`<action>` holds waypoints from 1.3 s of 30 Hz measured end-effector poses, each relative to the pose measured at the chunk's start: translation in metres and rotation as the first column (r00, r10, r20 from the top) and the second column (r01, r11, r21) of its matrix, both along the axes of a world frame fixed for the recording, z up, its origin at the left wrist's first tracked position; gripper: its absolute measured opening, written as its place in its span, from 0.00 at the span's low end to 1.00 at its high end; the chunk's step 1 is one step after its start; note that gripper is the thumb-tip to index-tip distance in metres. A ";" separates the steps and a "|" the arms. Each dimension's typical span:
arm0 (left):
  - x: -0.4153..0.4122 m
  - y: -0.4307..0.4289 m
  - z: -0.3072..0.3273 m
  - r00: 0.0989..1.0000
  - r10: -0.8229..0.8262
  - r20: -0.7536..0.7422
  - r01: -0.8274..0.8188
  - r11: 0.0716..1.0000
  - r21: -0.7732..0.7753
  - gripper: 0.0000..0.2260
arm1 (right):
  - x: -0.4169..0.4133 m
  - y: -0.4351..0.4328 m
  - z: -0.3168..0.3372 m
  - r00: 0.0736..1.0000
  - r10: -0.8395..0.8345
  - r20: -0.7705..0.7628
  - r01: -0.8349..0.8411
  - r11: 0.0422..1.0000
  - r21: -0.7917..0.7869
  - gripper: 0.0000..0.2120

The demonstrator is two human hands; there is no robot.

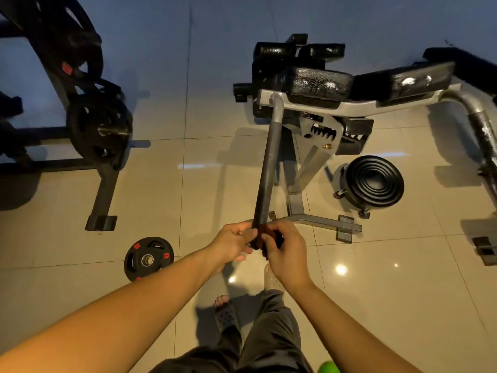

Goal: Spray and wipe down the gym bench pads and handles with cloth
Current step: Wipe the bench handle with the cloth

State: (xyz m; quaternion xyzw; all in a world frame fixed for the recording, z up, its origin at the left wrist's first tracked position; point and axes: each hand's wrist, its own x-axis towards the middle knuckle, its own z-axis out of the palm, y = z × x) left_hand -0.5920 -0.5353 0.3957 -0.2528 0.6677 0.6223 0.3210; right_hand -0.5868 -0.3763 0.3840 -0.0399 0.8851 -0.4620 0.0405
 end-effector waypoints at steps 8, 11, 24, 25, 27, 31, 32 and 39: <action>-0.003 0.000 0.003 0.999 0.002 0.032 -0.002 1.000 -0.015 0.06 | -0.092 -0.015 0.023 0.991 -0.121 -0.065 0.120 0.993 -0.024 0.03; -0.002 0.001 0.007 1.000 -0.004 0.013 0.005 1.000 -0.027 0.04 | -0.093 -0.020 0.023 0.984 -0.161 -0.074 0.159 0.987 -0.039 0.02; -0.002 -0.003 -0.004 0.997 0.050 0.060 -0.052 0.998 0.033 0.13 | -0.109 -0.016 0.026 0.985 -0.173 0.025 0.175 0.980 -0.096 0.04; -0.003 -0.004 -0.003 0.997 0.045 0.066 -0.047 0.999 0.026 0.13 | -0.123 -0.018 0.030 0.981 -0.192 0.008 0.192 0.978 -0.081 0.04; -0.004 -0.005 -0.004 0.997 0.028 0.071 -0.029 0.999 0.016 0.15 | -0.124 -0.022 0.031 0.977 -0.212 -0.024 0.210 0.975 -0.079 0.05; -0.005 -0.005 -0.007 1.000 -0.008 0.014 0.008 1.000 -0.004 0.10 | -0.055 -0.014 0.022 0.993 -0.116 -0.008 0.115 0.992 -0.055 0.06; -0.005 -0.006 -0.008 0.999 -0.029 -0.025 0.029 1.000 -0.009 0.08 | -0.040 -0.011 0.021 0.997 -0.074 0.012 0.074 0.997 -0.023 0.06; -0.011 -0.009 0.005 0.973 -0.219 -0.074 0.210 0.971 -0.116 0.23 | -0.169 -0.020 0.050 0.983 -0.079 -0.166 0.093 0.992 0.083 0.02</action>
